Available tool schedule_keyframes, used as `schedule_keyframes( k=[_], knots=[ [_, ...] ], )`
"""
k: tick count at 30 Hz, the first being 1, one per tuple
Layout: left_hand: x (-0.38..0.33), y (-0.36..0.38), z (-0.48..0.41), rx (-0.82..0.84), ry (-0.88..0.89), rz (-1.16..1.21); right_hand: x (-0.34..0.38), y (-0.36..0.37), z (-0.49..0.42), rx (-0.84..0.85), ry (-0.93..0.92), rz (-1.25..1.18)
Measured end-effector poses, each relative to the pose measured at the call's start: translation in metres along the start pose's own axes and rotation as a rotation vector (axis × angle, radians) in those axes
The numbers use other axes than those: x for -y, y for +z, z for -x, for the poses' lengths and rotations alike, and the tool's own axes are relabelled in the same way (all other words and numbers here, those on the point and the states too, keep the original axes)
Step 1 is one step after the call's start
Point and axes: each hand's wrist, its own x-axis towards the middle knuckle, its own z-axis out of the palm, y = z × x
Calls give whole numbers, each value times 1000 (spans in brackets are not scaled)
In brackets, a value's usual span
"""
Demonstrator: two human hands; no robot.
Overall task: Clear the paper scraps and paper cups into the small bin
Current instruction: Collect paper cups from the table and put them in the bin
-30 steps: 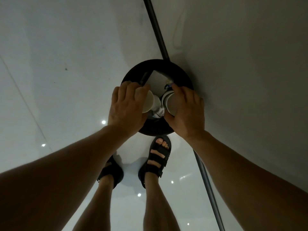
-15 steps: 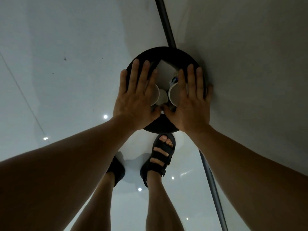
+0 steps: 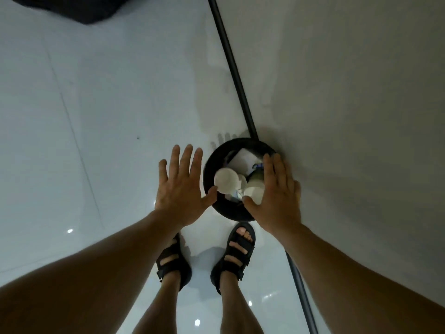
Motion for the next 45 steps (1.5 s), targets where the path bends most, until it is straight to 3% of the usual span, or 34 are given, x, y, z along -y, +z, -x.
schedule_keyframes(
  k=[8,12,21,33,45],
  knots=[
    [52,-147,91,-25,-100,24,107,-126,56,-63,-42,-94],
    [69,-210,156,7,-212,62,170,-184,105,-14,-78,-132],
    [80,-310,289,-134,-535,155,265,-281,172,60,-418,46],
    [23,-311,462,-331,-1069,348,284,-307,266,158,-832,271],
    [-7,-244,723,-587,-1615,492,391,-250,497,136,-1422,417]
  ],
)
